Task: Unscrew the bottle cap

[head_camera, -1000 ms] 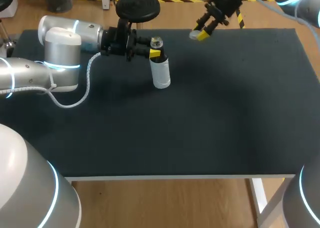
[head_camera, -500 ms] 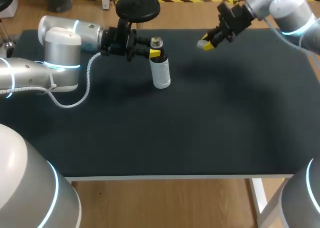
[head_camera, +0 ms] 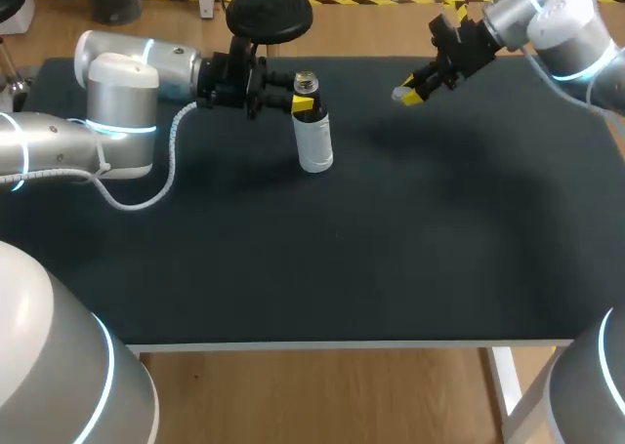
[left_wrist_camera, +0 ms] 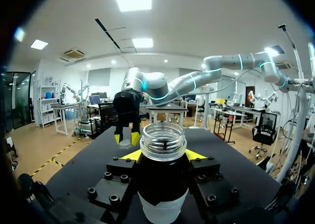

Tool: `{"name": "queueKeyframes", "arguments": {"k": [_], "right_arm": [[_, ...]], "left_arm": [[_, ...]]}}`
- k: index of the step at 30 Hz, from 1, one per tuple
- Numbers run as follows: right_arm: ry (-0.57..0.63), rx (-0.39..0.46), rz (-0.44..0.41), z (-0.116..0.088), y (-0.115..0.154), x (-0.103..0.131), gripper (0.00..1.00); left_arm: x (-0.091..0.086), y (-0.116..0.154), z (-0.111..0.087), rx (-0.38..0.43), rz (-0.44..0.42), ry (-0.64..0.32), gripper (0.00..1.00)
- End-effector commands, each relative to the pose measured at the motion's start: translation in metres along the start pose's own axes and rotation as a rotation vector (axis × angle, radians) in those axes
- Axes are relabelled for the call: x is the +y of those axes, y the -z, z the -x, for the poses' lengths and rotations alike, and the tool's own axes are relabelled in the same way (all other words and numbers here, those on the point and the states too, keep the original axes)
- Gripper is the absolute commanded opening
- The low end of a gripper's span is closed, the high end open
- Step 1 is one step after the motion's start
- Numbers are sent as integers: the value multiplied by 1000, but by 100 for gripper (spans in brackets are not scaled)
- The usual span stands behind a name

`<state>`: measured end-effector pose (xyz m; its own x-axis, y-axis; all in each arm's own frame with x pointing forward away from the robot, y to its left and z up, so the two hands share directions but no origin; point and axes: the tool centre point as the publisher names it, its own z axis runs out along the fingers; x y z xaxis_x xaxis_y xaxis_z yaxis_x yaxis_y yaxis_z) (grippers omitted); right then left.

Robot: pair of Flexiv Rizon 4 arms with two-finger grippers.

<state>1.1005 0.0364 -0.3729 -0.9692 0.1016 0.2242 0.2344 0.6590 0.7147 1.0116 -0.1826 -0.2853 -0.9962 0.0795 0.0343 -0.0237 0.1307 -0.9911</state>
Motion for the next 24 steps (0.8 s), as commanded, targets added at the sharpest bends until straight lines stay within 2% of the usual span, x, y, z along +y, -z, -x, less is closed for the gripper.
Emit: {"name": "queueKeyframes", "arguments": {"k": [1, 11, 20, 21, 22, 23, 24], "right_arm": [[-20, -15, 34, 8, -4, -17, 0], [-66, -31, 47, 13, -15, -41, 0], [-92, -30, 41, 14, -20, -46, 0], [-93, -31, 41, 14, -20, -46, 31], [-94, -32, 41, 14, -20, -45, 46], [-94, -33, 41, 14, -19, -45, 66], [-99, -36, 43, 14, -18, -44, 100]], "left_arm": [[1, 0, 0, 1, 0, 0, 0], [1, 0, 0, 1, 0, 0, 0], [1, 0, 0, 1, 0, 0, 0], [1, 0, 0, 1, 0, 0, 0], [1, 0, 0, 1, 0, 0, 0], [1, 0, 0, 1, 0, 0, 0], [1, 0, 0, 1, 0, 0, 0]]}}
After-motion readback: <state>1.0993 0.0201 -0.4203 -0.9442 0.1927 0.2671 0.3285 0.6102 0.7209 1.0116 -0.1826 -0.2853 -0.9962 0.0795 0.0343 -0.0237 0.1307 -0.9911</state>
